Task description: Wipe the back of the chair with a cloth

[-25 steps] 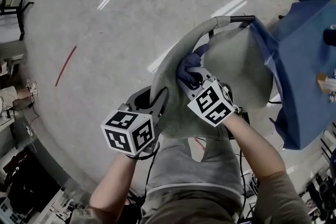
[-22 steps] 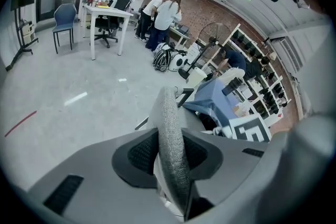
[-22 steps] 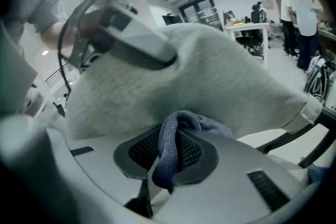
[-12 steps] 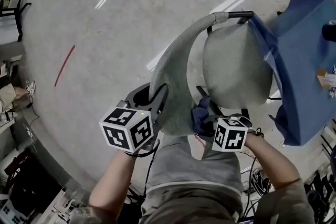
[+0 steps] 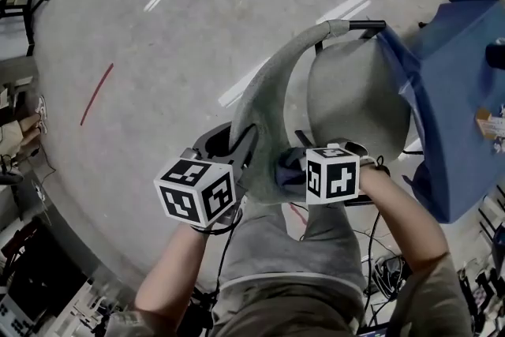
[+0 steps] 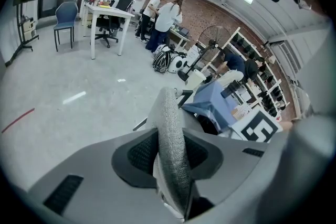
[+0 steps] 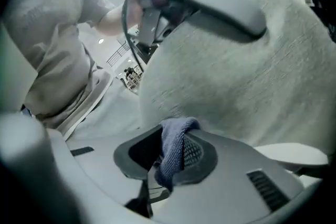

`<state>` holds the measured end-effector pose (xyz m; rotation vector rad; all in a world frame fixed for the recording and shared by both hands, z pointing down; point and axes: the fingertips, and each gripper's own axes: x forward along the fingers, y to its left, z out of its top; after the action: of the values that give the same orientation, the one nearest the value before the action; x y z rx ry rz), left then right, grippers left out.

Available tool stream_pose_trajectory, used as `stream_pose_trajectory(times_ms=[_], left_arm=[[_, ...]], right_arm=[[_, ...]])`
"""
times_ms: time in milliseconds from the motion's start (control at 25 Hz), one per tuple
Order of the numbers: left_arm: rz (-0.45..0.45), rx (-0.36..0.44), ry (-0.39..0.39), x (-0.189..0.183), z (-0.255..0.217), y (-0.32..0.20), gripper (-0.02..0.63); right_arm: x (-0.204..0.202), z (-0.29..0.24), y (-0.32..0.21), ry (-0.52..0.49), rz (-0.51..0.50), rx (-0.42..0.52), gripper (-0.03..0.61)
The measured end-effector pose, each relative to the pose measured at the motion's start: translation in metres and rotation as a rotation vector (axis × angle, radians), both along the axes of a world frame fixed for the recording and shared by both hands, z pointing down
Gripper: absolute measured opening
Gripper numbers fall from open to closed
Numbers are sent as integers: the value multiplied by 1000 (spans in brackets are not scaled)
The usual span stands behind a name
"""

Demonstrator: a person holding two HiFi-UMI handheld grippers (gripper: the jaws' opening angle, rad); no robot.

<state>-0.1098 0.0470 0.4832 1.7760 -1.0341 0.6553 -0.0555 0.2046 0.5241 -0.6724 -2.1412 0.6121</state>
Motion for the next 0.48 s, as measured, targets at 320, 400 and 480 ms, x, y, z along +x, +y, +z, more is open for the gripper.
stream_pose_trajectory(times_ms=[320, 400, 480], left_arm=[[-6, 5, 10, 0, 1, 1, 112], [-9, 5, 10, -1, 1, 3, 112], [-6, 4, 11, 0, 1, 3, 112]], right_arm=[[-28, -6, -180, -53, 451, 245, 74], [-19, -9, -204, -53, 541, 289, 74], [-3, -7, -231, -42, 658, 354, 74]])
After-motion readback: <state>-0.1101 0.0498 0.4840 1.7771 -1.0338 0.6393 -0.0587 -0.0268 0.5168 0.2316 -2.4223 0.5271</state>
